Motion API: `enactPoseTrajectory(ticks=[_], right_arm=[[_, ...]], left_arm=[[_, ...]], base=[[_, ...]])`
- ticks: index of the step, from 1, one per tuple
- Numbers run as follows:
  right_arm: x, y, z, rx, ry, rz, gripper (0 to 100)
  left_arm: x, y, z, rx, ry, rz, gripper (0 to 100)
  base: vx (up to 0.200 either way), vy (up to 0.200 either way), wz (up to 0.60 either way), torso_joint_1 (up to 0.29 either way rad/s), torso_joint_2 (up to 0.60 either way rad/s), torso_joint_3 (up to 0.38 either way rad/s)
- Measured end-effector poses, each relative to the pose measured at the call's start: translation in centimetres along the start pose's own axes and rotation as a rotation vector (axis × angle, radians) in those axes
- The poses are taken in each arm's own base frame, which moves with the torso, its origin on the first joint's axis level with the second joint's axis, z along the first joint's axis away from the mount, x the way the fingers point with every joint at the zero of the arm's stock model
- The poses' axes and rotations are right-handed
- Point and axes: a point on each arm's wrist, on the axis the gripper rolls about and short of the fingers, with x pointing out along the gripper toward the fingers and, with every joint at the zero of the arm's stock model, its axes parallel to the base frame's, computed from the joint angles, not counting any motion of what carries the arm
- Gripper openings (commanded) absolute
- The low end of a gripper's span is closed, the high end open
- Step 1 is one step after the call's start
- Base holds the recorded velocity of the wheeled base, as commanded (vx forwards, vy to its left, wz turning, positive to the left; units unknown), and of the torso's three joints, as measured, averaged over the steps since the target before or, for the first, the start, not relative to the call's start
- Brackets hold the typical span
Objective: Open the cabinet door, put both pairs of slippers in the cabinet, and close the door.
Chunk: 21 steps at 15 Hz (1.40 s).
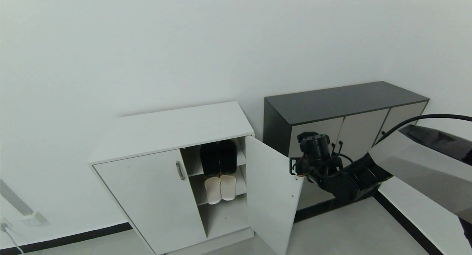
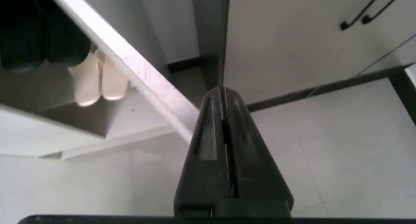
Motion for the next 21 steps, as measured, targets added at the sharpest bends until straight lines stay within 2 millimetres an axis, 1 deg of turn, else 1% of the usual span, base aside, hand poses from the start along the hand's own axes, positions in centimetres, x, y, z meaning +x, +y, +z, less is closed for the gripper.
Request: enactPoseTrajectory(ticks=[3,6,9,12,14,17,21], right_arm=[[-1.8,2.1,-1.0,-0.025,0.025,0.054,0],[-4.4,5.5,-2.5,-0.041,0.048,0.141,0],[-6.4,7.4,-2.7,-0.044,0.047,0.199,0],[-8.7,8.1,-2.3,-0.057,0.034,0.247,0],[-10.0,8.0,-1.8,-0.058,0.026,0.263,0],[-10.8,7.7,-1.5,-0.063,0.022,0.278,0],[-11.2,7.9,-1.4,-0.070,0.016,0.288,0]], left_arm=[[0.0,0.0,0.0,0.000,0.000,0.000,0],[0.0,0.0,0.0,0.000,0.000,0.000,0],[0.0,0.0,0.0,0.000,0.000,0.000,0],[0.0,0.0,0.0,0.000,0.000,0.000,0],[0.0,0.0,0.0,-0.001,-0.001,0.000,0],[0.0,0.0,0.0,-0.001,0.000,0.000,0],[0.0,0.0,0.0,-0.001,-0.001,0.000,0]], base=[[0.000,0.000,0.00,0.000,0.00,0.000],[0.000,0.000,0.00,0.000,0.00,0.000],[0.000,0.000,0.00,0.000,0.00,0.000],[0.000,0.000,0.00,0.000,0.00,0.000],[0.000,0.000,0.00,0.000,0.00,0.000],[0.000,0.000,0.00,0.000,0.00,0.000],[0.000,0.000,0.00,0.000,0.00,0.000]])
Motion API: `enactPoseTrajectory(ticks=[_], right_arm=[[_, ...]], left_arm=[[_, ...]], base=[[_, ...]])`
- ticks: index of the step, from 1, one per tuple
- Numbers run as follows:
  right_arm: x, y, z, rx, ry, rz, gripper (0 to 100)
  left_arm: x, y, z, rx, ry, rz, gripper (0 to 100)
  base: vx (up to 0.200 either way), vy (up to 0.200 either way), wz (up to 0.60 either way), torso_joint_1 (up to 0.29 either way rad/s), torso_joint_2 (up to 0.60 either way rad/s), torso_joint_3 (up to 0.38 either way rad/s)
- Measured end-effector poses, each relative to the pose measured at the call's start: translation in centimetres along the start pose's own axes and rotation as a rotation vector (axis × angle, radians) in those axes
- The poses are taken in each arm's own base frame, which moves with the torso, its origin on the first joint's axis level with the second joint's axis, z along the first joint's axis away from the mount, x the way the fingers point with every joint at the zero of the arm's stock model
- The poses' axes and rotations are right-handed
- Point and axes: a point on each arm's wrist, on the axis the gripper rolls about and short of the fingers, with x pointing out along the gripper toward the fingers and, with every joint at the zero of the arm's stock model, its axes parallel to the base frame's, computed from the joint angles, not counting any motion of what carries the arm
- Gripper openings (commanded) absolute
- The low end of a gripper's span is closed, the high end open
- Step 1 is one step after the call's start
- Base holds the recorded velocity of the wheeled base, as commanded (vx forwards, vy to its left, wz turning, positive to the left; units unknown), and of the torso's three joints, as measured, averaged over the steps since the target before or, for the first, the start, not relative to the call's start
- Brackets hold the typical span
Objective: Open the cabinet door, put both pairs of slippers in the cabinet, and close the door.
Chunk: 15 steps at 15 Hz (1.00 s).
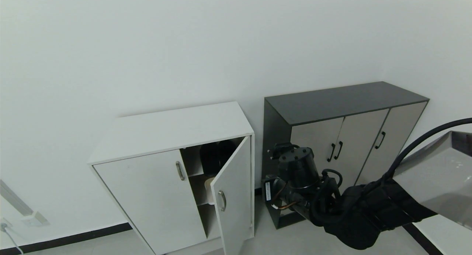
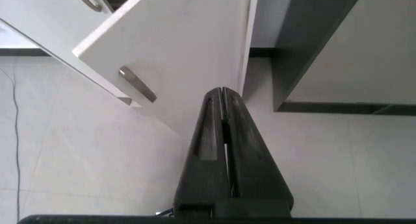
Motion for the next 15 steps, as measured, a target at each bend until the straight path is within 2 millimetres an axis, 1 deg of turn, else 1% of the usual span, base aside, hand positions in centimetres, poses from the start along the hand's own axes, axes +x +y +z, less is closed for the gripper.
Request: enactPoseTrajectory(ticks=[8,11,15], right_arm=[[-0.26,0.05,-0.05,0.004,-0.003,0.040,0],[-0.44,-0.11,-0.13,-0.008,-0.052,0.062,0],[-0.44,-0.69,-0.26,-0.008,-0.060,0.051,0]], left_arm=[[-0.01,-0.01,0.02,0.000,-0.001,-0.002,0],[-0.01,0.00,0.02,0.001,-0.001,-0.001,0],[0.00,0.00,-0.01,0.001,0.000,-0.001,0]], base=[[0.000,0.000,0.60,0.004,0.00,0.002],[0.000,0.000,0.00,0.000,0.00,0.000],[0.000,0.000,0.00,0.000,0.00,0.000]])
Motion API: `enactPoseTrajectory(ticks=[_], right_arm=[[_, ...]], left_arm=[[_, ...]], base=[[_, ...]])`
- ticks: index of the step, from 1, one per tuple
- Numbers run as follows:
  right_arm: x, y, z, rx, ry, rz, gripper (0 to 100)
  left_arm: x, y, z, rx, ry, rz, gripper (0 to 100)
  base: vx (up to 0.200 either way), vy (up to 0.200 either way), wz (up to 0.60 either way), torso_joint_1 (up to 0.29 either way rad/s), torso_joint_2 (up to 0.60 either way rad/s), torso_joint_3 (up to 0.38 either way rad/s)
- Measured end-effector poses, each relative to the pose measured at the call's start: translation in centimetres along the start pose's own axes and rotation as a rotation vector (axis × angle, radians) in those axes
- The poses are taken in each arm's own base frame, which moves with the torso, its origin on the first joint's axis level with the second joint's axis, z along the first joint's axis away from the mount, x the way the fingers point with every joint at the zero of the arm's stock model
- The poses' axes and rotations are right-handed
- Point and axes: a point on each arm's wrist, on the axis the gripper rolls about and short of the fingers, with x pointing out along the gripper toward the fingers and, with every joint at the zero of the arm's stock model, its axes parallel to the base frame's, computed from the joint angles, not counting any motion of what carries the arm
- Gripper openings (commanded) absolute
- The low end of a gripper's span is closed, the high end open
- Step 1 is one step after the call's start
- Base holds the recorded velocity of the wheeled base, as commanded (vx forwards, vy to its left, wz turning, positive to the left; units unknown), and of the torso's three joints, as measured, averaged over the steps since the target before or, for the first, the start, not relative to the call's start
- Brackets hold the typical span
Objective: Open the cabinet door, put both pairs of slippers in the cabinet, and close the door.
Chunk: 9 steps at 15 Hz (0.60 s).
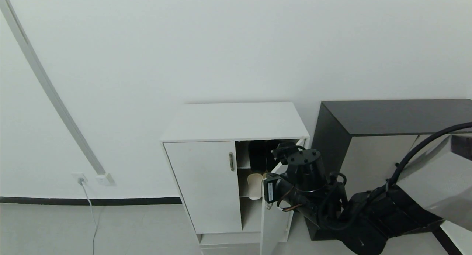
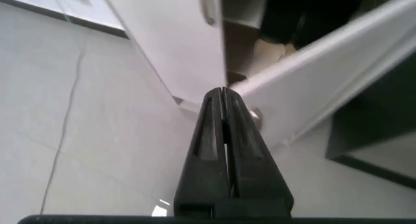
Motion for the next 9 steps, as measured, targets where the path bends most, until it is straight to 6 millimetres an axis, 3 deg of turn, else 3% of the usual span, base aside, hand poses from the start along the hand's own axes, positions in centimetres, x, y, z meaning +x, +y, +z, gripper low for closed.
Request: enactPoseTrajectory(ticks=[5,8,9], right_arm=[[-0.1,-0.9,0.5,0.007,-0.008,-0.022,0],[-1.3,-1.2,0.7,-0.010,-0.006,-0.022,0],[-1.8,-1.3,0.8,-0.012,-0.008,-0.022,0]], left_arm=[[0.0,0.0,0.0,0.001,0.000,-0.001,0],[0.0,0.0,0.0,0.003,0.000,-0.002,0],[0.0,0.0,0.0,0.002,-0.001,-0.001,0]], base=[[0.000,0.000,0.00,0.000,0.00,0.000],[0.200,0.000,0.00,0.001,0.00,0.002],[0.000,0.000,0.00,0.000,0.00,0.000]])
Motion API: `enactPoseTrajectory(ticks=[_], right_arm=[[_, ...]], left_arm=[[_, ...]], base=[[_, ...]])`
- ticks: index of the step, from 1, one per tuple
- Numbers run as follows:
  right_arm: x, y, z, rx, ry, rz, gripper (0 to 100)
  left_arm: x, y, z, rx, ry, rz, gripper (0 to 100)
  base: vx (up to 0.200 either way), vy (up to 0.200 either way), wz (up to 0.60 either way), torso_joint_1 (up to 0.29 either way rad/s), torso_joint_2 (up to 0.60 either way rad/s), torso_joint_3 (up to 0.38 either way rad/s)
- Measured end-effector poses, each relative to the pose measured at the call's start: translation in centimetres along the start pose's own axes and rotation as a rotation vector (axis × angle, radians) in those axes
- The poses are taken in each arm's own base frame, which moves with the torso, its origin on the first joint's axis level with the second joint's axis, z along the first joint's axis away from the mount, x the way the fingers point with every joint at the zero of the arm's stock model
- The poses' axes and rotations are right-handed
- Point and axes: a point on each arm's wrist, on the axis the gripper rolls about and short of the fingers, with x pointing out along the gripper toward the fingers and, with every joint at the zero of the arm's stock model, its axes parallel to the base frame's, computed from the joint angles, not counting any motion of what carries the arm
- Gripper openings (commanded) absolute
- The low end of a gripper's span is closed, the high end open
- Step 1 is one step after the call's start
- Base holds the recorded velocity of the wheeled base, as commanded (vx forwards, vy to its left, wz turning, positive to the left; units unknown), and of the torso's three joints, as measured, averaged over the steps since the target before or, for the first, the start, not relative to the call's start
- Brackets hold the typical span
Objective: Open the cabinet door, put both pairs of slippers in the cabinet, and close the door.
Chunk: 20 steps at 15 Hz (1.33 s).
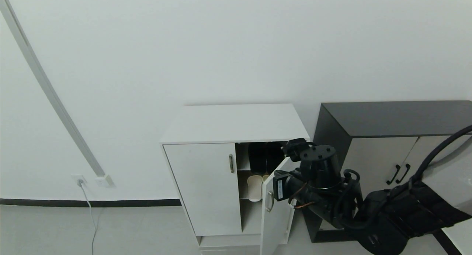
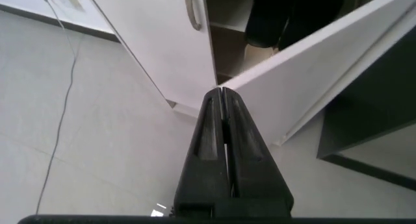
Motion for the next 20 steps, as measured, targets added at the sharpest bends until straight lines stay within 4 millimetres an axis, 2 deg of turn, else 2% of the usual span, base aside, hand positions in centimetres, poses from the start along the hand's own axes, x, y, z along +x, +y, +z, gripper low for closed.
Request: enactPoseTrajectory(ticks=[5,8,10,14,20], right_arm=[[-2.3,-0.9,-1.0,-0.022,0.039,-0.008,0],[-3.6,-1.7,-2.6,-0.046,0.110,0.025,0],[-3.7,-1.8,-3.3,-0.051,0.137,0.033,0],[-2.3,-1.8,-4.1,-0.055,0.164,0.022,0],[1.6,-1.4,-5.1,-0.051,0.179,0.010,0]], left_arm=[[0.0,0.0,0.0,-0.001,0.001,0.001,0],[0.0,0.0,0.0,-0.001,0.002,0.003,0],[0.0,0.0,0.0,-0.002,0.002,0.003,0],[0.0,0.0,0.0,-0.002,0.002,0.004,0],[0.0,0.0,0.0,-0.002,0.002,0.003,0]], base=[[0.000,0.000,0.00,0.000,0.00,0.000],[0.000,0.000,0.00,0.000,0.00,0.000],[0.000,0.000,0.00,0.000,0.00,0.000],[0.000,0.000,0.00,0.000,0.00,0.000],[0.000,0.000,0.00,0.000,0.00,0.000]])
